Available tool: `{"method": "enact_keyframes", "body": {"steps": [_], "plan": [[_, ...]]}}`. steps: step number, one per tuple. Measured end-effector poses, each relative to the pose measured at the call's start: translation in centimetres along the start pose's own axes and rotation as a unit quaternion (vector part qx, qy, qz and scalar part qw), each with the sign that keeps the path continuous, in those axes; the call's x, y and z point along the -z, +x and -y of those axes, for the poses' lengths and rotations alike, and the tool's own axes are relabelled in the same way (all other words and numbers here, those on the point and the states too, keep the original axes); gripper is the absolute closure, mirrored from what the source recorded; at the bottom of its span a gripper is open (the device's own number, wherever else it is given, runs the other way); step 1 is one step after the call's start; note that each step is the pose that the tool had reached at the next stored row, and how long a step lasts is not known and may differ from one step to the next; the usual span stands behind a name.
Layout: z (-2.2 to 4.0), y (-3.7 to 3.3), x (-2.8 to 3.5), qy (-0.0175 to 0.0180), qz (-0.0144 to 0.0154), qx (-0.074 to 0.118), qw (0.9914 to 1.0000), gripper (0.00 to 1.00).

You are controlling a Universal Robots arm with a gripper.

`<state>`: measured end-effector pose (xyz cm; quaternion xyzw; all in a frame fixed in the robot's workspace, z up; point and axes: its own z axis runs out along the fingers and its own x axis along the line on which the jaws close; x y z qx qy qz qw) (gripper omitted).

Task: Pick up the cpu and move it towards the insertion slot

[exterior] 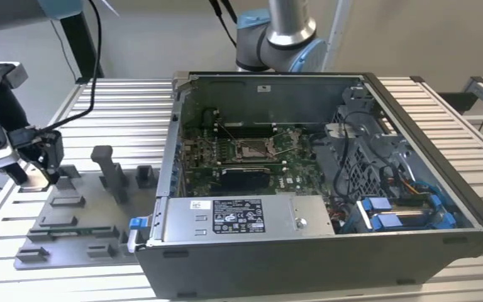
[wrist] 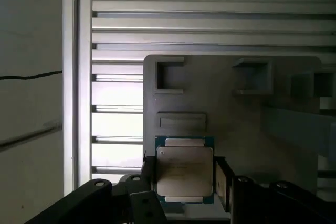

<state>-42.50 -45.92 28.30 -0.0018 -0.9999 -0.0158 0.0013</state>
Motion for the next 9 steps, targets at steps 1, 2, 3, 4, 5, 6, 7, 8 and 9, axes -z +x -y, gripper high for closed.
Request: {"method": "enact_keyframes", "body": {"steps": [1, 2, 3, 4, 5, 6, 7, 8, 9], "plan": [[-0.01, 0.0, 0.47, 0.0001, -0.0001, 0.0, 1.0, 1.0], [-0.03, 0.01, 0.92, 0.0001, -0.0001, 0.0, 1.0, 1.0], [-0.04, 0.01, 1.34, 0.0, 0.0, 0.0, 1.0, 1.0], [-0.06, 0.01, 1.82, 0.0001, -0.0001, 0.0, 1.0, 1.0], [-0.07, 0.01, 2.26, 0.0, 0.0, 0.0, 1.0, 1.0], [-0.09, 0.01, 2.72, 0.0, 0.0, 0.0, 1.0, 1.0], [-0.11, 0.02, 3.19, 0.0, -0.0001, 0.0, 1.0, 1.0], [-0.12, 0.02, 3.61, 0.0, 0.0, 0.0, 1.0, 1.0], [-0.14, 0.02, 4.09, 0.0, 0.0, 0.0, 1.0, 1.0]]}}
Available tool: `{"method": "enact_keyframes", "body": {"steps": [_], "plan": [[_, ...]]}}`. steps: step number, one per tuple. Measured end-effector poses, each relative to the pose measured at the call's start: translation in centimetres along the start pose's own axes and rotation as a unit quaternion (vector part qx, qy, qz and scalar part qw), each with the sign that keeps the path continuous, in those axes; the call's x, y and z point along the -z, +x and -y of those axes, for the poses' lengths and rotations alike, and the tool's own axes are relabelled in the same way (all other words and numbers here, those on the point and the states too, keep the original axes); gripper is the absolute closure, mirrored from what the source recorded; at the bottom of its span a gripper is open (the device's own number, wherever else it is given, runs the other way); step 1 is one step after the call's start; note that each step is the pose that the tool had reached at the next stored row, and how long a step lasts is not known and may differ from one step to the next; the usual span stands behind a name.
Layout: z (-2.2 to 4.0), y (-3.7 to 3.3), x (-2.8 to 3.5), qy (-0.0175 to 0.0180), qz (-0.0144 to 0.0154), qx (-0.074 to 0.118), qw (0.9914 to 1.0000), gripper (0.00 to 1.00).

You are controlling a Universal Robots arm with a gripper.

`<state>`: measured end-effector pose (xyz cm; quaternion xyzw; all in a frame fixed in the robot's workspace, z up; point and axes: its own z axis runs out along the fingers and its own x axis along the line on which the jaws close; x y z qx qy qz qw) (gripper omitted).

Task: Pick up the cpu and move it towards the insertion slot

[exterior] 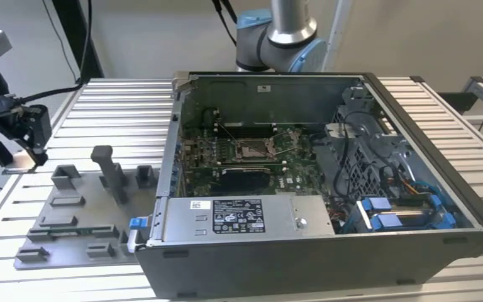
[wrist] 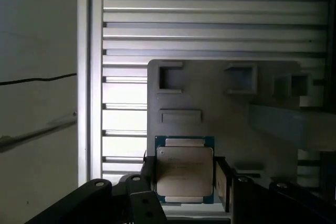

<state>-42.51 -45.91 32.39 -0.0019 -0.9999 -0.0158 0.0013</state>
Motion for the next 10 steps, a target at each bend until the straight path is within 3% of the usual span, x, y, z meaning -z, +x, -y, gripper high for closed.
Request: {"method": "enact_keyframes", "body": {"steps": [10], "plan": [[-0.14, 0.01, 4.56, 0.0001, -0.0001, 0.0, 1.0, 1.0]]}}
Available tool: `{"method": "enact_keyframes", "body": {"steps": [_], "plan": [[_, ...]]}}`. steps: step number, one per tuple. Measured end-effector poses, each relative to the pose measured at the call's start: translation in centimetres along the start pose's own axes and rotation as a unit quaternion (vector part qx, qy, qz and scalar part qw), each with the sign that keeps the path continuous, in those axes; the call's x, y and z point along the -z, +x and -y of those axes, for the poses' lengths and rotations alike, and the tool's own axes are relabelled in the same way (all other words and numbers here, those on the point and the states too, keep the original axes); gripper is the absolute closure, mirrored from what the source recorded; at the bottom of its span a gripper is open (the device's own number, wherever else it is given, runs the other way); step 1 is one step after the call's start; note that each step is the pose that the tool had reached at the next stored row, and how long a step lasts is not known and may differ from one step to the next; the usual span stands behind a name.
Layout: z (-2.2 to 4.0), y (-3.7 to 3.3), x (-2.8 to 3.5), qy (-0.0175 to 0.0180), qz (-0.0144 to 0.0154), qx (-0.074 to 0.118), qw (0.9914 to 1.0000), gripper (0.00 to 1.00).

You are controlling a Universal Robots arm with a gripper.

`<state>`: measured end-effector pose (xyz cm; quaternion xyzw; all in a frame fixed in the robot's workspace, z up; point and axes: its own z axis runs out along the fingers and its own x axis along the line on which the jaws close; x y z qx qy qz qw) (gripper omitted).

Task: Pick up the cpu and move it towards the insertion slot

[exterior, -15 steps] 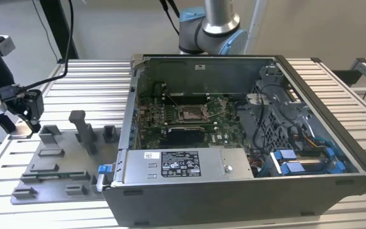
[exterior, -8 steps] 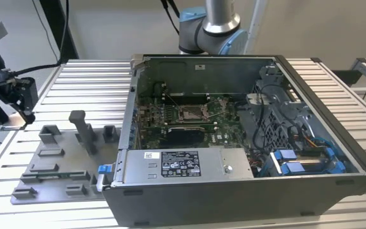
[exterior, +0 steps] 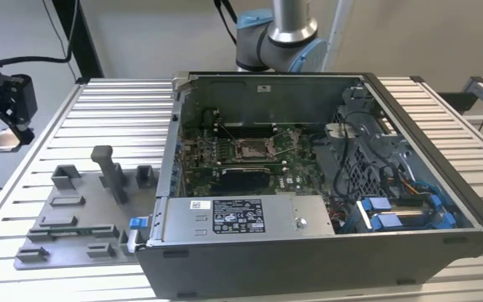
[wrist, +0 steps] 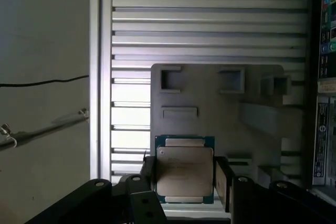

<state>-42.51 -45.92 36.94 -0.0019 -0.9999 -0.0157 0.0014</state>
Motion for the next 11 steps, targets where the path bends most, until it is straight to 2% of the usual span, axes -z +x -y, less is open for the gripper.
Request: {"method": "enact_keyframes", "body": {"steps": [2, 7, 10, 11], "plan": [[-0.03, 0.0, 0.87, -0.0001, 0.0, 0.0, 1.0, 1.0], [-0.08, 0.01, 2.54, -0.0024, 0.0001, 0.0, 1.0, 1.0], [-0.12, 0.01, 3.82, -0.0025, 0.0, 0.0, 1.0, 1.0], [-0.12, 0.01, 3.83, -0.0025, 0.0001, 0.0, 1.0, 1.0]]}}
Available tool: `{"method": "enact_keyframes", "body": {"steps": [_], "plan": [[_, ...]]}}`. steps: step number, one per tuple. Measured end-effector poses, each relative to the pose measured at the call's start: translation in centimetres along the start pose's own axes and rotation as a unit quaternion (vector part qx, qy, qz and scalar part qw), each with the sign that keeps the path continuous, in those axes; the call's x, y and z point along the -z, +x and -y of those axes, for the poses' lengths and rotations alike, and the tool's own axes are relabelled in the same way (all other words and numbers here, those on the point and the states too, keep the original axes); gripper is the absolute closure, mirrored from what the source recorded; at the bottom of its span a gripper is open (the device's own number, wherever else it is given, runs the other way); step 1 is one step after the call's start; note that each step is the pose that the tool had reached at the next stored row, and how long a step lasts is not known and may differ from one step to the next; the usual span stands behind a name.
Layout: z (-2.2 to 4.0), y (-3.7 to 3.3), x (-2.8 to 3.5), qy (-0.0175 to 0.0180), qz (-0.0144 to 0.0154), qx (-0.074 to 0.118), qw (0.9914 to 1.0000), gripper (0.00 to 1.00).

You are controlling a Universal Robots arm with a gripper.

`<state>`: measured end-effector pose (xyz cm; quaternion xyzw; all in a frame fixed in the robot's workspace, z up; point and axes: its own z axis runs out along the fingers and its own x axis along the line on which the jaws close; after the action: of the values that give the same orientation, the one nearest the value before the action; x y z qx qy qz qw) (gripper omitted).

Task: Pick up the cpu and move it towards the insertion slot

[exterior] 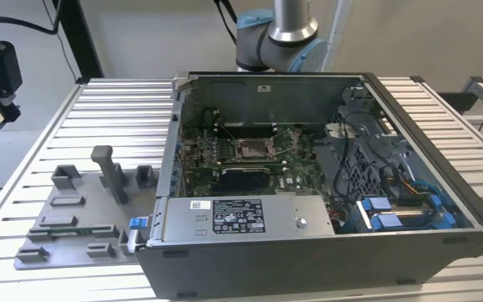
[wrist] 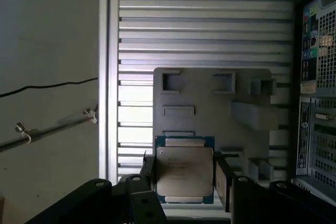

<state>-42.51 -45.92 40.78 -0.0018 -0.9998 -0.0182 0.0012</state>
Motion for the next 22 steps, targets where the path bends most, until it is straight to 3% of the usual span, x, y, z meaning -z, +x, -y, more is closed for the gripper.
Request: {"method": "enact_keyframes", "body": {"steps": [6, 14, 22], "plan": [[0.0, -0.13, 0.07, 0.0001, -0.0001, 0.0, 1.0, 1.0], [-0.01, -2.91, 0.14, 0.0001, -0.0001, 0.0, 1.0, 1.0], [-0.02, -4.58, 0.16, 0.0001, -0.0001, 0.0, 1.0, 1.0]]}}
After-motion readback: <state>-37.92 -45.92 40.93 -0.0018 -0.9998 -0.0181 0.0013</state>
